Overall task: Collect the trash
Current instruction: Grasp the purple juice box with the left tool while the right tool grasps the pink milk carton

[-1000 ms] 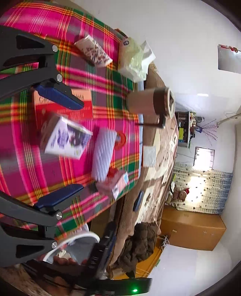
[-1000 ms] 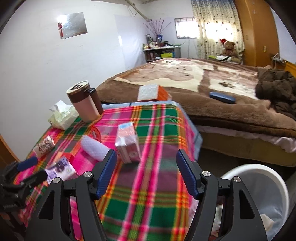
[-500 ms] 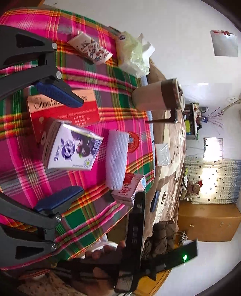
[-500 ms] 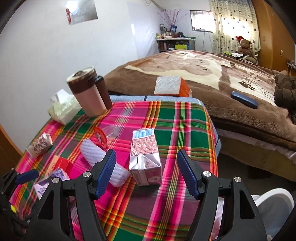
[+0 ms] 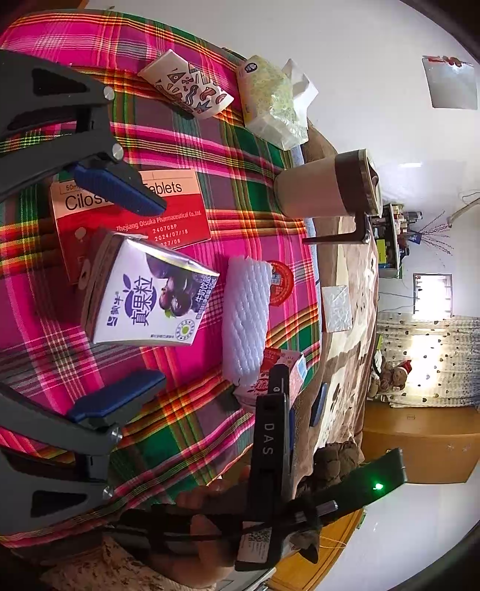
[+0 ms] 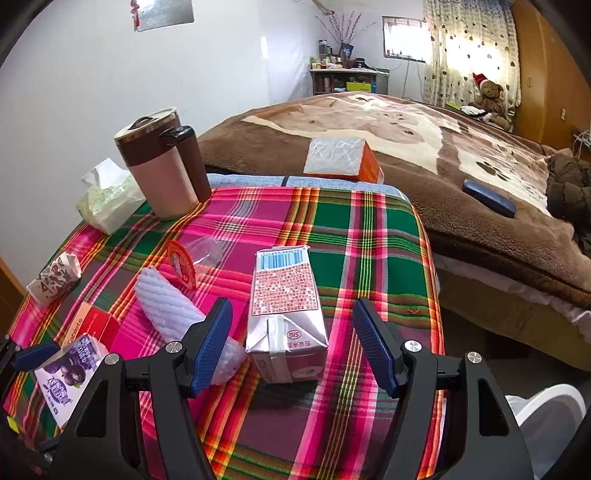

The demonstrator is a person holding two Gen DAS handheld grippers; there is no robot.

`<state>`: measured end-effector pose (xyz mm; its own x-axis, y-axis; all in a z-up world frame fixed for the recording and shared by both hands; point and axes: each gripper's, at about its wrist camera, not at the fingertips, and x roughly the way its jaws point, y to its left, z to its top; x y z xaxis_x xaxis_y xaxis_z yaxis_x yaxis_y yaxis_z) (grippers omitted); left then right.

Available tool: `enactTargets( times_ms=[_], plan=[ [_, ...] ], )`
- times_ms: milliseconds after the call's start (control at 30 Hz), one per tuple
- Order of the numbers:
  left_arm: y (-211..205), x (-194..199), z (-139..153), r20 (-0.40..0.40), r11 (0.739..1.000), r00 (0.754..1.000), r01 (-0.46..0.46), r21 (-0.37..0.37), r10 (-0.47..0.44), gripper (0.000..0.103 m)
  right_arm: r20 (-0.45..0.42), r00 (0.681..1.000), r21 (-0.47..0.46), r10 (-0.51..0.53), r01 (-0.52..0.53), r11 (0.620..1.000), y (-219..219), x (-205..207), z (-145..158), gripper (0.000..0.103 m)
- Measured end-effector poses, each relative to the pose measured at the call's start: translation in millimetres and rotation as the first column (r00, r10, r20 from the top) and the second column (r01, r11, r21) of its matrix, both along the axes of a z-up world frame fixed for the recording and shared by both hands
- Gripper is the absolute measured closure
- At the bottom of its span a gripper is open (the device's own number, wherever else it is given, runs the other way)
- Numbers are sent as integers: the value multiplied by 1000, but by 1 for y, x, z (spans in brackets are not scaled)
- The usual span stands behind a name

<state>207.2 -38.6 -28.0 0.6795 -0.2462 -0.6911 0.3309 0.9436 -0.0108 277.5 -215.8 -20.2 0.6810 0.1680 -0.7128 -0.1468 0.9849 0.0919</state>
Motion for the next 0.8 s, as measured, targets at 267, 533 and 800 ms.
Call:
enactTargets(
  times_ms=[267, 533, 800],
  plan=[
    [-1, 6, -7, -27, 1000, 1000, 7, 6, -6, 38, -9, 1000, 7, -10, 10, 1000, 1, 1, -4, 61],
    [5, 6, -5, -30, 999, 1000, -9, -32, 8, 39, 15, 1000, 14, -19, 18, 1000, -1, -5, -3, 64],
    [2, -1, 5, -7, 998, 1000, -13, -56, 13, 39, 39, 998, 39, -46, 44, 998, -10, -20, 4, 64]
  ],
)
